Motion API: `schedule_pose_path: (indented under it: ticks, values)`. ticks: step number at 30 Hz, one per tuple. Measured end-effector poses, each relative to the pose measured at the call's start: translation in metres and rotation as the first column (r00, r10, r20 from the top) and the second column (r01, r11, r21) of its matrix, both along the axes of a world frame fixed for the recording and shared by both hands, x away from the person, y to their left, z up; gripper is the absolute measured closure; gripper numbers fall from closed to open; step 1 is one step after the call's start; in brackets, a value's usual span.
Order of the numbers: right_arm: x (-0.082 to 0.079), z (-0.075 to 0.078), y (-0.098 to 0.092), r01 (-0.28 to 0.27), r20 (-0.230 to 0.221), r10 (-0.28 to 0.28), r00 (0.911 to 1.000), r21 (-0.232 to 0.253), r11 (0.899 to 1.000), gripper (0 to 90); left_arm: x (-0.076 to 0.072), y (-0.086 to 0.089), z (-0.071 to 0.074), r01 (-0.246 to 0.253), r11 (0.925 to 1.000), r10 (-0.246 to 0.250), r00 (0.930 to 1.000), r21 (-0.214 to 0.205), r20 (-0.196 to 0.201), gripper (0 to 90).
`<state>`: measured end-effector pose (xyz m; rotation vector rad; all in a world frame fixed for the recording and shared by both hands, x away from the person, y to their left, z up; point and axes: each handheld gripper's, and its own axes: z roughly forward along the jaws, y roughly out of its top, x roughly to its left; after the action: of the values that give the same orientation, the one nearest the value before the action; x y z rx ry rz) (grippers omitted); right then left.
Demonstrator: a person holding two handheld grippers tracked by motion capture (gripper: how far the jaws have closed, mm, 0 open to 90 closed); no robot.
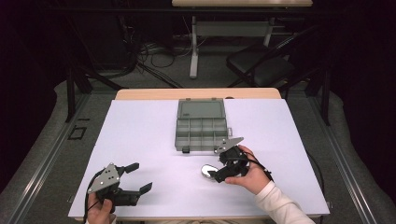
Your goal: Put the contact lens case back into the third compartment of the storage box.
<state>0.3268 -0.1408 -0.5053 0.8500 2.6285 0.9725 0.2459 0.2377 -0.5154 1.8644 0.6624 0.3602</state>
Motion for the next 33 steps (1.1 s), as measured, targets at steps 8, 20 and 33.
schedule_pose_path:
  ticks: [8, 20, 33]
  values:
    - [0.002, -0.004, 0.005, -0.051, -0.035, 0.049, 0.9982, -0.058, 0.997, 18.5, 0.000, 0.000, 0.000, 0.000, 1.0000, 0.000, 1.0000, 0.001, 0.001, 15.8]
    - [0.005, -0.011, 0.010, -0.094, -0.069, 0.088, 0.9938, -0.093, 0.991, 21.7, 0.000, -0.001, 0.000, 0.002, 1.0000, -0.002, 1.0000, 0.004, -0.001, 15.8]
    - [0.008, -0.019, 0.018, -0.113, -0.092, 0.103, 0.9904, -0.104, 0.988, 26.8, 0.000, -0.001, 0.000, 0.003, 1.0000, -0.003, 1.0000, 0.006, -0.001, 15.9]
